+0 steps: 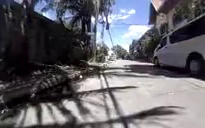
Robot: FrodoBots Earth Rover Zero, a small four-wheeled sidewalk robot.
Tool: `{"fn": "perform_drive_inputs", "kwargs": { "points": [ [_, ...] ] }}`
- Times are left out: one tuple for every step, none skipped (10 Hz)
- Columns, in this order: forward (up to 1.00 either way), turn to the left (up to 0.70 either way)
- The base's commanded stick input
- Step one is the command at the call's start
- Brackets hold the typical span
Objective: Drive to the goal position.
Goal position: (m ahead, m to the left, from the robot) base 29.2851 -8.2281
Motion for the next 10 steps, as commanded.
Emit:
{"fn": "perform_drive_inputs", "kwargs": {
  "points": [
    [1.00,-0.40],
    [1.00,-0.40],
    [1.00,-0.40],
    [1.00,-0.40],
    [1.00,-0.40],
    [1.00,-0.40],
    [1.00,-0.40],
    [1.00,-0.40],
    [1.00,-0.25],
    [1.00,0.03]
  ]
}}
